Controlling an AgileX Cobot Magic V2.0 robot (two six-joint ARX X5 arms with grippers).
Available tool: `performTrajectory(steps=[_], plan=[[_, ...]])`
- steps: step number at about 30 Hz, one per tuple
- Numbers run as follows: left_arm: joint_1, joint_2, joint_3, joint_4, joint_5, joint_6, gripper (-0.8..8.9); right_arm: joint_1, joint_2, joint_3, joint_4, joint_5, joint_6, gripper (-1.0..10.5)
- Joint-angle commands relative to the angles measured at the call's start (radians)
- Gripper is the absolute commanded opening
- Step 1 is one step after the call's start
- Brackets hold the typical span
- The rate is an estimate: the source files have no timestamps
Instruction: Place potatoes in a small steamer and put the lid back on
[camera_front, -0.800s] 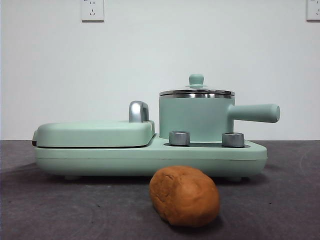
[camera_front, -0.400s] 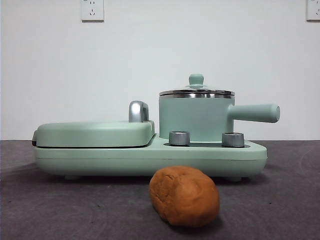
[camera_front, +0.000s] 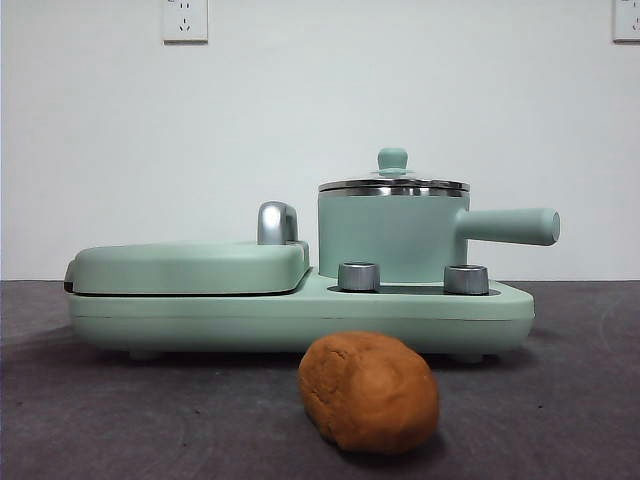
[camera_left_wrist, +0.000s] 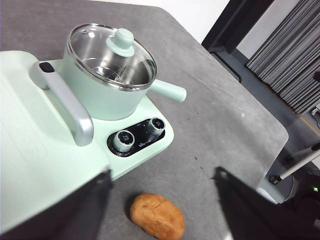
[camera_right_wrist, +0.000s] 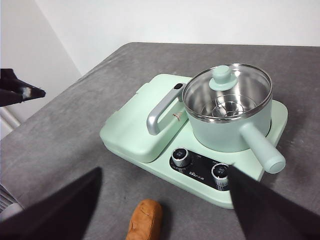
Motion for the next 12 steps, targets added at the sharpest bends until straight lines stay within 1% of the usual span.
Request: performTrajectory(steps=[1, 3, 4, 8, 12], plan=[[-0.017, 0.024, 0.031, 0.011, 0.006, 0.010, 4.53, 0.001, 0.003, 0.016, 0.006, -0.001, -0.005, 4.5], [-0.035, 0.048, 0.045, 0.011, 0.006, 0.010, 4.97, 0.001, 0.003, 0.016, 0.005, -0.001, -0.004, 4.5], [-0.045, 0.064, 0.055, 0.011, 0.006, 0.010, 5.03, 0.001, 0.003, 0.016, 0.005, -0.002, -0.004, 4.5], [-0.094, 0.151, 0.117, 0.010, 0.005, 0.014, 5.03, 0.001, 0.003, 0.016, 0.005, -0.002, -0.001, 4.5], [-0.153, 0.266, 0.214, 0.009, -0.006, 0.054, 5.01, 0.001, 0.003, 0.016, 0.000, -0.001, -0.001, 4.5]])
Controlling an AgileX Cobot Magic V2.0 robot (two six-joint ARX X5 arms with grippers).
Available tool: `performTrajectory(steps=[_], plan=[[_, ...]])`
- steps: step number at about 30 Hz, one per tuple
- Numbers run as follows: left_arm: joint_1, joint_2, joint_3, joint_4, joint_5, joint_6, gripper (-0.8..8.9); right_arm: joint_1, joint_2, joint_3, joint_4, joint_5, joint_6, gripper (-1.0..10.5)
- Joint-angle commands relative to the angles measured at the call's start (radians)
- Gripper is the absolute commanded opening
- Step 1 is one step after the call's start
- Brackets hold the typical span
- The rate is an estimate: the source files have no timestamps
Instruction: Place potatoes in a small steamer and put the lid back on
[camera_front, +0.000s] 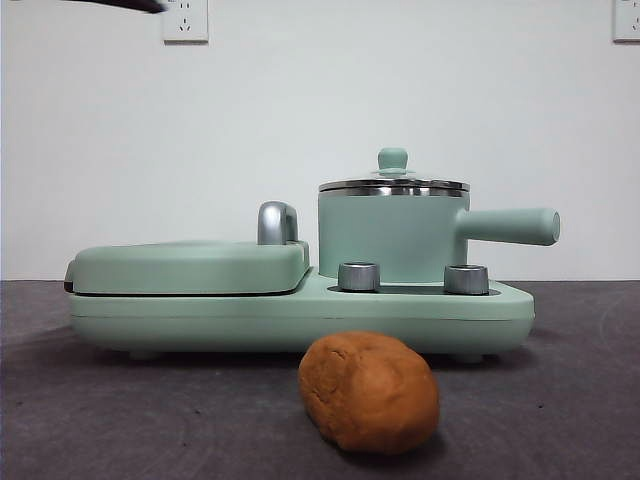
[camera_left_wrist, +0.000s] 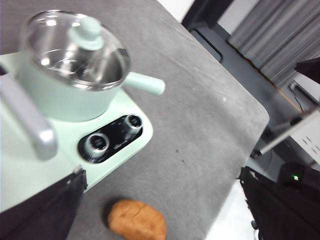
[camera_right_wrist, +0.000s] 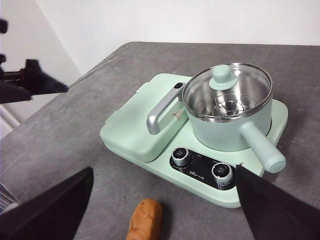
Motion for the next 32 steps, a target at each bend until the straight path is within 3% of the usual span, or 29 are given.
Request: performTrajectory(steps=[1, 7, 21, 32], plan=[[-0.038, 0.079, 0.085, 0.009, -0.007, 0.048, 5.01, 0.001, 0.003, 0.016, 0.001, -0.001, -0.001, 4.5], [-0.111, 0.281, 0.285, -0.029, -0.100, 0.082, 5.01, 0.001, 0.003, 0.016, -0.021, 0.000, -0.001, 4.5], [-0.199, 0.725, 0.749, -0.159, -0.450, 0.164, 5.00, 0.001, 0.003, 0.016, -0.035, 0.001, -0.001, 4.5], [-0.230, 0.998, 1.075, -0.237, -0.506, 0.225, 4.99, 0.001, 0.003, 0.016, -0.035, 0.002, 0.003, 4.5]])
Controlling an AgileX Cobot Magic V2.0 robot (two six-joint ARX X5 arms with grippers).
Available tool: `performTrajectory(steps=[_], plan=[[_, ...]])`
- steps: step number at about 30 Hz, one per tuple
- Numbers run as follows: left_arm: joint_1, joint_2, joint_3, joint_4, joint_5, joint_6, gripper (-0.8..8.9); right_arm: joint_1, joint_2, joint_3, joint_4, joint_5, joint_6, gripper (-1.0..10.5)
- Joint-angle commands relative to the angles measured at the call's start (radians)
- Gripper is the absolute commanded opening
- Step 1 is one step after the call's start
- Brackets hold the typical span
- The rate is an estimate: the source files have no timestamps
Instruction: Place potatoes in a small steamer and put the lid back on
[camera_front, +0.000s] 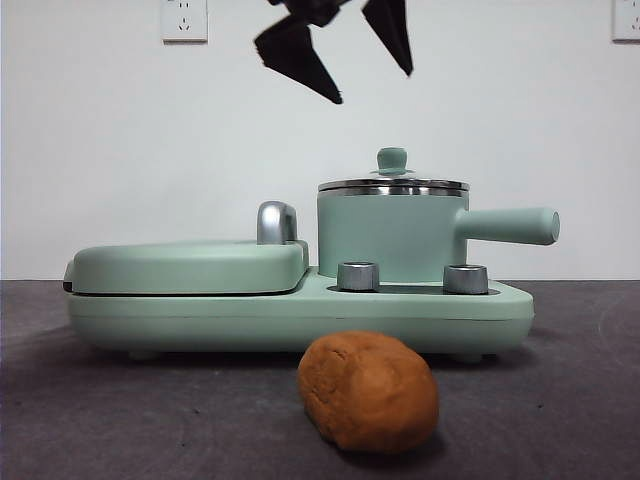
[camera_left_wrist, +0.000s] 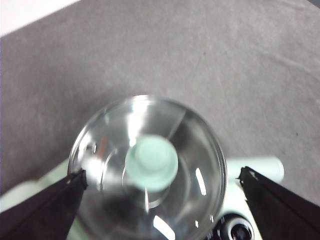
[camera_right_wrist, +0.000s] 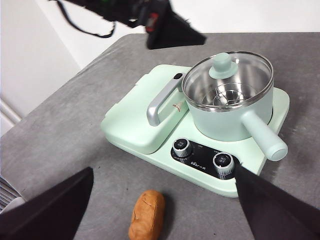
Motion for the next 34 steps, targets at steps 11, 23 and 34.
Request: performTrajectory(steps=[11, 23, 34], plan=[[-0.015, 0.164, 0.090, 0.042, -0.026, 0.028, 4.96, 0.001, 0.003, 0.016, -0.010, 0.002, 0.003, 4.5], [-0.017, 0.212, 0.090, 0.061, -0.026, 0.033, 3.37, 0.001, 0.003, 0.016, -0.019, 0.005, 0.003, 4.5], [-0.017, 0.212, 0.090, 0.040, -0.026, 0.040, 2.68, 0.001, 0.003, 0.016, -0.019, 0.005, 0.003, 4.5]])
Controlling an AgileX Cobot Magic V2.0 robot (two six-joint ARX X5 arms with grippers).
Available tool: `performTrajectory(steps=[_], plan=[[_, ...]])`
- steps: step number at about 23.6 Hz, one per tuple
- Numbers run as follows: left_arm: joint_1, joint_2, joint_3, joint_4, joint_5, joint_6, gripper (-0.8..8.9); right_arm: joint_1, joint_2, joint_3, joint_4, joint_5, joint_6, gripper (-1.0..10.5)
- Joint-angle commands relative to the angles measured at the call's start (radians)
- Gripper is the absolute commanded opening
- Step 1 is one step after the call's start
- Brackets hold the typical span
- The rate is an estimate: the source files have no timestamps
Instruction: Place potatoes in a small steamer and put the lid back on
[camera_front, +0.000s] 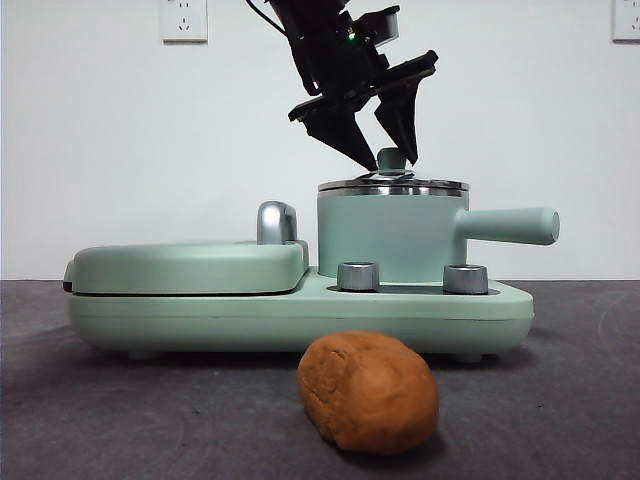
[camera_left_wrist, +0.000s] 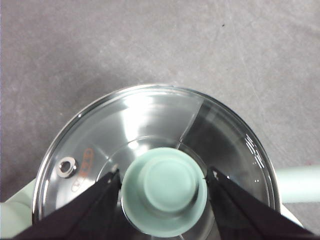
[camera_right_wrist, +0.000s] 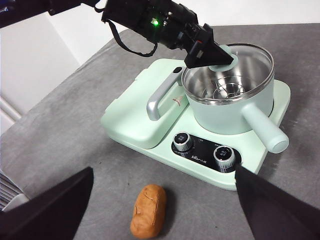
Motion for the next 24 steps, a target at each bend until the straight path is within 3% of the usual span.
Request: performTrajectory(steps=[1, 3, 7, 11, 14, 20, 24], plan=[[-0.011, 0.027, 0.030, 0.005, -0.002, 0.014, 2.51, 0.001, 0.003, 0.016, 0.005, 0.003, 0.002, 4.5], [-0.011, 0.027, 0.030, 0.004, -0.002, 0.019, 1.82, 0.001, 0.003, 0.016, 0.005, 0.003, 0.002, 4.5], [-0.011, 0.027, 0.030, 0.002, 0.000, 0.022, 1.70, 0.001, 0.003, 0.016, 0.005, 0.003, 0.005, 4.5], [-0.016, 0.027, 0.030, 0.016, 0.002, 0.023, 0.53, 0.001, 0.003, 0.016, 0.005, 0.003, 0.005, 4.5], [-0.016, 0.026, 0.031, 0.026, 0.002, 0.022, 0.51, 0.001, 0.003, 0.016, 0.005, 0.005, 0.015, 4.5], [-0.001, -0.044, 0.034, -0.008, 0.002, 0.021, 0.51, 0.002, 0.025, 0.021, -0.009, 0.105, 0.047, 4.9], [0.016, -0.124, 0.034, -0.015, 0.002, 0.023, 0.51, 0.024, 0.107, 0.051, -0.051, 0.109, 0.046, 4.9]])
